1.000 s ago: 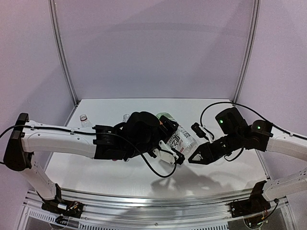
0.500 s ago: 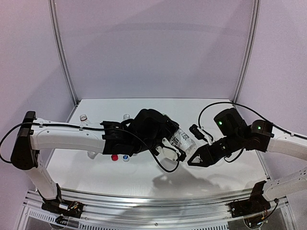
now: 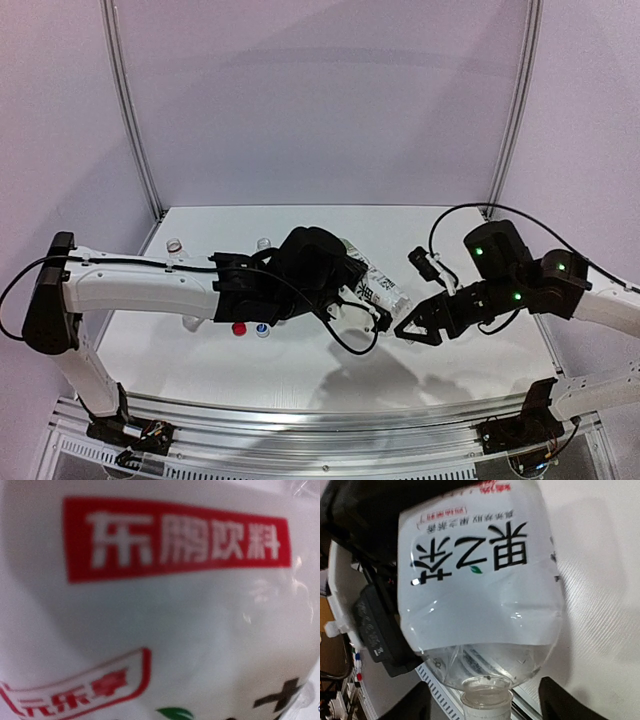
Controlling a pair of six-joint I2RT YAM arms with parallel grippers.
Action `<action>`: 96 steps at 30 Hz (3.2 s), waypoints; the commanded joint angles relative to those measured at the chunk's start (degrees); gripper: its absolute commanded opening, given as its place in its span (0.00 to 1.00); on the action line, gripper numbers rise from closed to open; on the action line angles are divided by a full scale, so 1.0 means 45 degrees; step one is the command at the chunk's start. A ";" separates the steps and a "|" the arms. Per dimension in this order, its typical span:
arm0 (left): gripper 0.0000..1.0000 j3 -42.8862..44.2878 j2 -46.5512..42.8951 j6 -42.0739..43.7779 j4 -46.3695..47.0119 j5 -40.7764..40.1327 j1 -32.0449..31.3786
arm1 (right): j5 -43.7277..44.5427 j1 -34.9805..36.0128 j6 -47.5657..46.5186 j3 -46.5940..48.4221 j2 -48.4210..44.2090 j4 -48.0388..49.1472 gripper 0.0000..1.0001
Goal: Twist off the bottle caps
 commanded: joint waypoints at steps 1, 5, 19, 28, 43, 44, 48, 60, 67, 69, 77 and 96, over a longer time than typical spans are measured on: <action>0.54 -0.0144 -0.0734 -0.1683 -0.0380 0.0465 -0.0132 | 0.1513 0.0091 0.0073 0.0363 -0.1386 -0.0265 0.88; 0.57 -0.0207 -0.1523 -0.3496 -0.1045 0.0941 -0.0157 | 0.2290 0.0100 0.0094 0.0063 -0.2664 0.0194 0.98; 0.66 -0.0203 -0.4129 -1.2098 -0.3096 0.4052 0.0193 | 0.1610 0.0103 -0.1399 -0.2062 -0.6298 0.3645 0.99; 0.66 -0.2814 -0.6361 -1.6213 0.0245 0.7631 0.0427 | 0.0388 0.0093 -0.1412 -0.4041 -0.6831 0.7716 0.98; 0.60 -0.4690 -0.6009 -2.1856 0.5184 1.1365 0.1017 | 0.1375 0.2966 -0.4206 -0.5416 -0.4695 1.3145 0.98; 0.60 -0.4790 -0.5795 -2.2115 0.5581 1.1612 0.0986 | 0.1351 0.3096 -0.4347 -0.5397 -0.4549 1.3225 0.98; 0.60 -0.4804 -0.5092 -2.2402 0.6056 1.1637 0.0771 | 0.1101 0.3589 -0.4789 -0.5316 -0.4111 1.3538 0.99; 0.60 -0.3976 -0.3697 -2.1248 0.5565 1.1397 -0.0014 | 0.1880 0.3725 -0.4549 -0.4981 -0.3310 1.3524 0.99; 0.60 -0.3788 -0.3415 -2.0290 0.5205 1.0712 -0.0553 | 0.0758 0.3728 -0.3905 -0.4708 -0.2551 1.4001 0.93; 0.60 -0.3798 -0.3391 -2.0219 0.5131 1.0608 -0.0555 | 0.0232 0.3723 -0.3754 -0.4722 -0.2537 1.4209 0.87; 0.60 -0.3769 -0.3310 -2.0010 0.5179 1.0463 -0.0616 | -0.0487 0.3735 -0.3470 -0.4758 -0.2777 1.4417 0.66; 0.99 -0.5067 -0.4601 -1.9700 0.5116 0.8503 -0.0682 | 0.1046 0.3728 -0.3575 -0.4543 -0.3113 1.3416 0.39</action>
